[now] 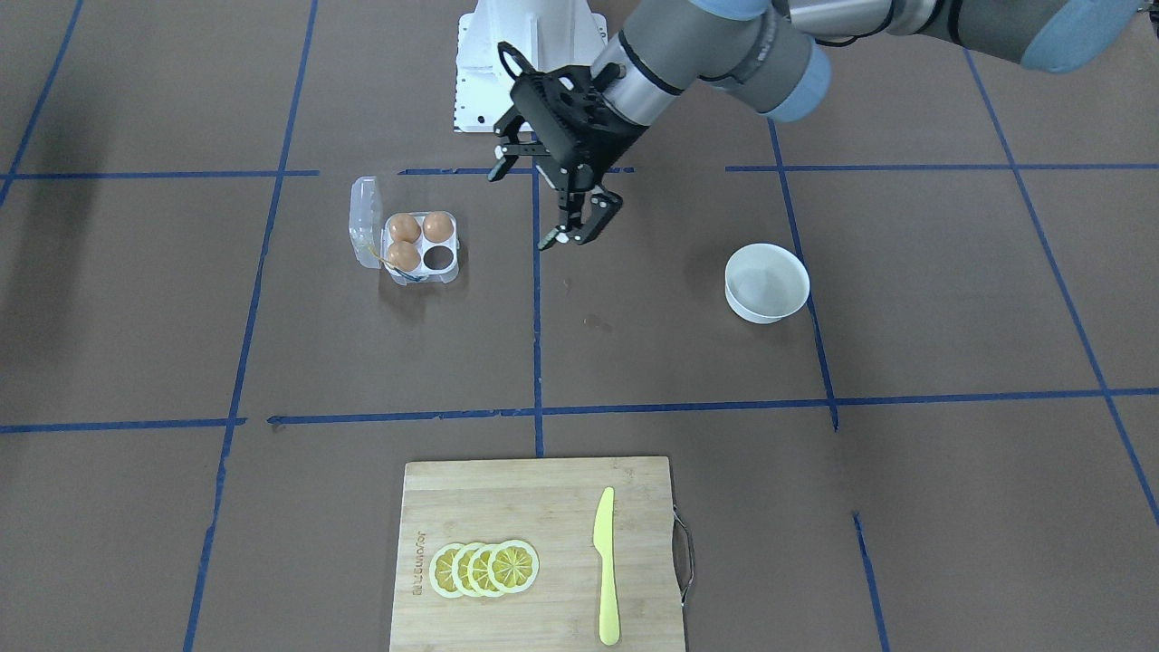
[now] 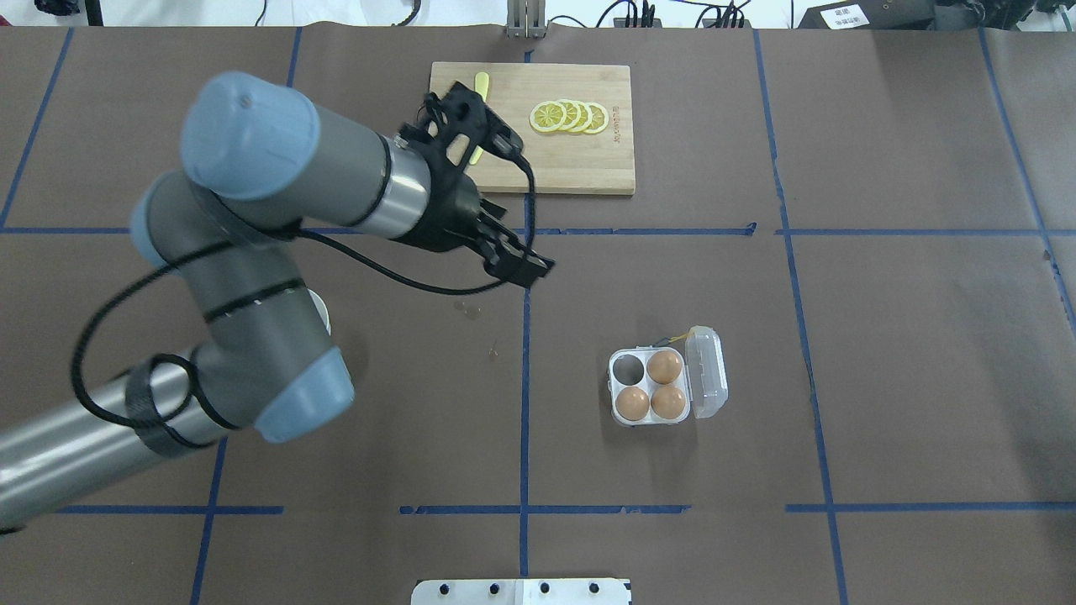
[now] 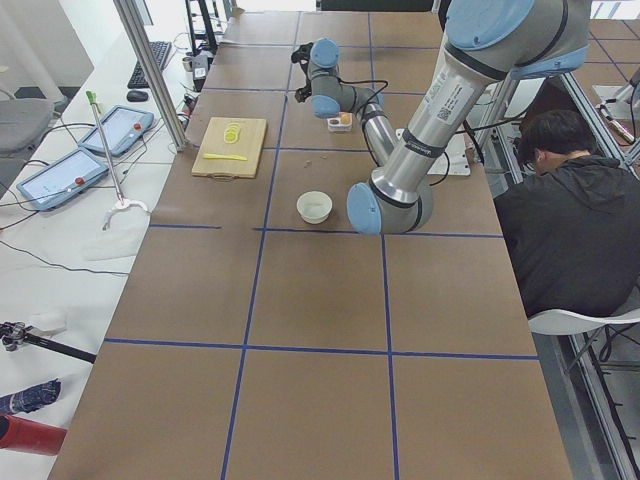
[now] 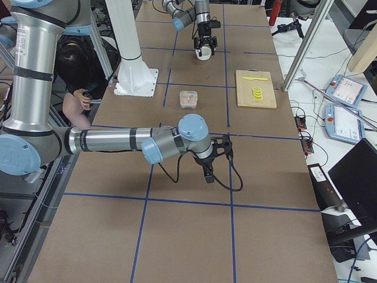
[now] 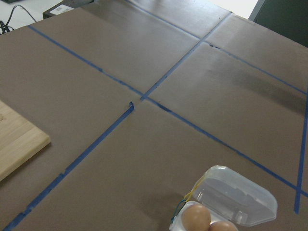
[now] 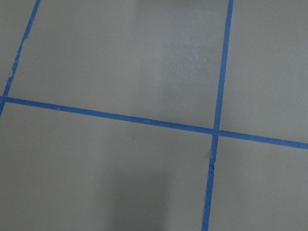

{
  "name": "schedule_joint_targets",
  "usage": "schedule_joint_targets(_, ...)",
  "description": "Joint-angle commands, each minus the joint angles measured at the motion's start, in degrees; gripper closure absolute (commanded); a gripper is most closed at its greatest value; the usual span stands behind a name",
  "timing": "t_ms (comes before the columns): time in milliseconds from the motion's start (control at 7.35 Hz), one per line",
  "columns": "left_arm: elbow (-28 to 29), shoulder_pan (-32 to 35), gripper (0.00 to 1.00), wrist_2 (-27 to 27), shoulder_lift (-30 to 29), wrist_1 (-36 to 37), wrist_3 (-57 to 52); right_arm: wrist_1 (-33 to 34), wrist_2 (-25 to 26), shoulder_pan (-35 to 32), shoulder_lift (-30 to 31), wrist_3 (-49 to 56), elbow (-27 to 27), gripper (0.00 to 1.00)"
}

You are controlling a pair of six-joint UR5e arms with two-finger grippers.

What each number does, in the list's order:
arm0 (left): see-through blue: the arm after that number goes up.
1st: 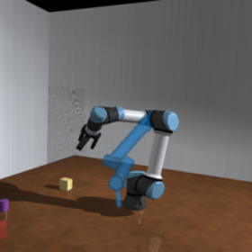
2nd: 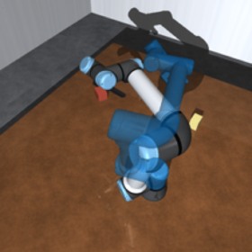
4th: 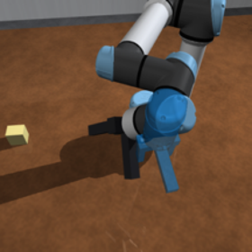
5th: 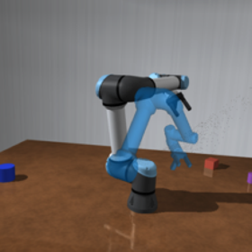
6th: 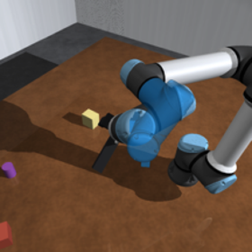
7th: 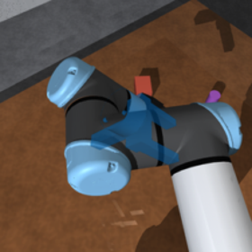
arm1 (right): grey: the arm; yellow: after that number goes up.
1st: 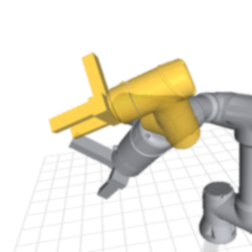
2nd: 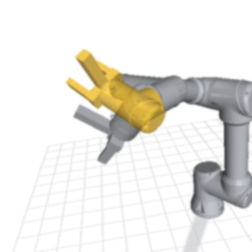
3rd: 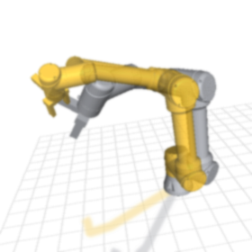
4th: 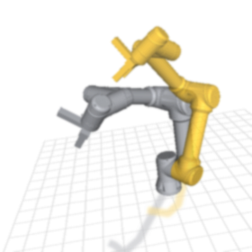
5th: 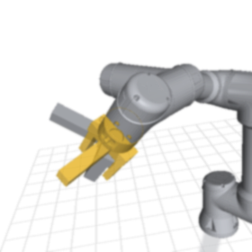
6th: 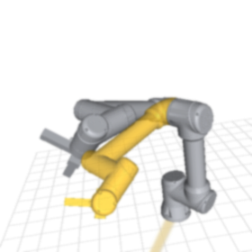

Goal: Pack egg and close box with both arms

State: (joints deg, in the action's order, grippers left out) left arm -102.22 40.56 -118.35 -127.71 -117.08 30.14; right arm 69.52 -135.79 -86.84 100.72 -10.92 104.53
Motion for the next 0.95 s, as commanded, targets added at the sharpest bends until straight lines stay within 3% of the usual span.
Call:
schedule_joint_targets(0, -4.8, 13.4, 0.01, -4.0, 5.5, 10.4, -2.8, 0.0, 0.1, 0.0, 0.0, -0.5, -0.1, 0.00)
schedule_joint_targets(272, -6.4, 22.9, 0.00, -5.5, 16.1, 11.1, -8.6, 0.0, 0.2, 0.0, 0.0, -0.6, -0.2, 0.00)
schedule_joint_targets(681, -4.0, 28.0, 0.00, -6.7, 32.8, 10.7, -13.3, 0.0, 0.4, 0.0, 0.0, -0.5, -0.3, 0.00)
schedule_joint_targets(817, -2.6, 31.0, 0.00, -6.5, 36.5, 11.6, -22.3, 0.0, 0.4, 0.1, -0.2, -0.6, -0.5, 0.00)
